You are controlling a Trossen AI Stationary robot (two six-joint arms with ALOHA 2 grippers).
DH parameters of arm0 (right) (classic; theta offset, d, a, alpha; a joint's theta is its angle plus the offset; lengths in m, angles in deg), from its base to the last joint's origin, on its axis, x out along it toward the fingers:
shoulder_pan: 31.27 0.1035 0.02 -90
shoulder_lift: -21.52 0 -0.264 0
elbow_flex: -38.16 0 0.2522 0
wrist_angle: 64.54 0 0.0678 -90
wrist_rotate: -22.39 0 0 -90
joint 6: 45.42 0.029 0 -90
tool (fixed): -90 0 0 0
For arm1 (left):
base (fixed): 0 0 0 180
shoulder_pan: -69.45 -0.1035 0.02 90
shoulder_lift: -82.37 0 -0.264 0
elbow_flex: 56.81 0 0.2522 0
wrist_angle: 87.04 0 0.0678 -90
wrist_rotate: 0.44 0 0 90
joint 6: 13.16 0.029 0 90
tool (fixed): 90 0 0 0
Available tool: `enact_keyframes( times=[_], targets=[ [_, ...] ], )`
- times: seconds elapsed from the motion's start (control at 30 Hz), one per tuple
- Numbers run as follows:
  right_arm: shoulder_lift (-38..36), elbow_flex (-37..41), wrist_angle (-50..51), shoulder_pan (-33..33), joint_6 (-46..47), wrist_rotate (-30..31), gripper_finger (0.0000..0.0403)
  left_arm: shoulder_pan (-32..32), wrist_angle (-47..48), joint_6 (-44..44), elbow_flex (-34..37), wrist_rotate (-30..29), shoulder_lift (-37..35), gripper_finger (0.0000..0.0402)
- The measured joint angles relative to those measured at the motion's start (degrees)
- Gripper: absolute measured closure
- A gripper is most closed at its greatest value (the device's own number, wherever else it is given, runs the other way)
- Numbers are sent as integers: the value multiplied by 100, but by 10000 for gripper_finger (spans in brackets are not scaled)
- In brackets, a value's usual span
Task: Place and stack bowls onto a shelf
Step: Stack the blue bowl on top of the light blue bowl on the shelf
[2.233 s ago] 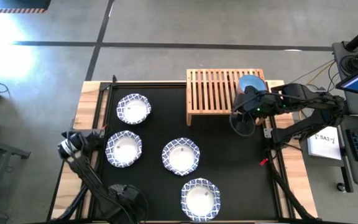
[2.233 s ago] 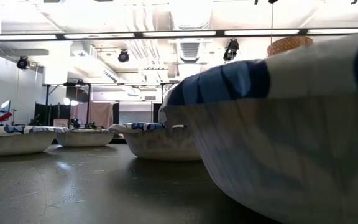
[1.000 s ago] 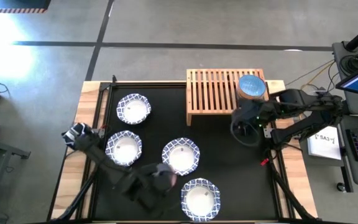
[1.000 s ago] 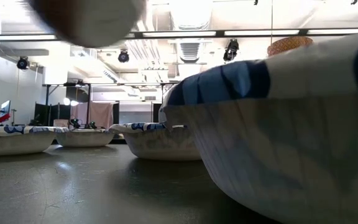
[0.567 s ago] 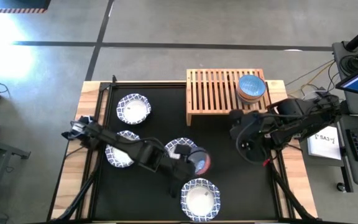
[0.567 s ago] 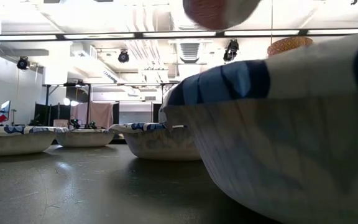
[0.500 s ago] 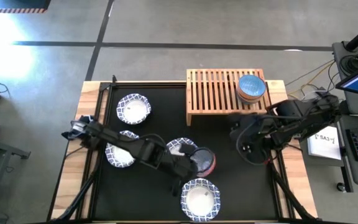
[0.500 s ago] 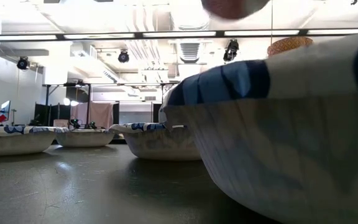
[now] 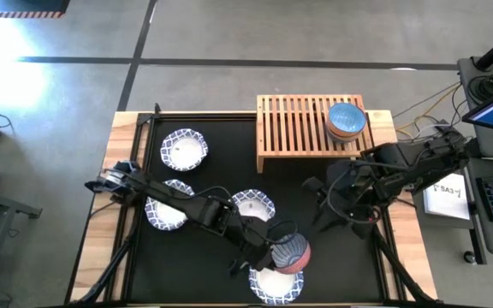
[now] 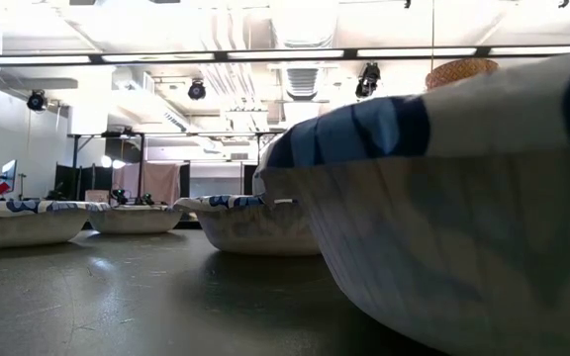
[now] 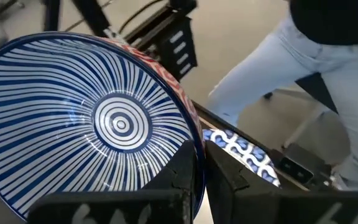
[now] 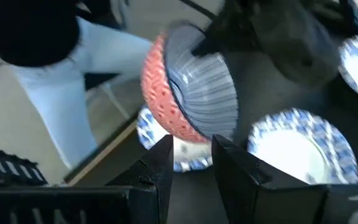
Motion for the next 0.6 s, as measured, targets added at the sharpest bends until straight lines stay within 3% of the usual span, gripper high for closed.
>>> enact_keyframes(
  times=[0.4,0.6],
  targets=[
    [86,46,-219,25,-10,-636,273,-183,-301,733,0,27,102,401],
    [250,48,-313,157,-432,-710,273,-377,-488,1003,0,491,102,401]
  ],
)
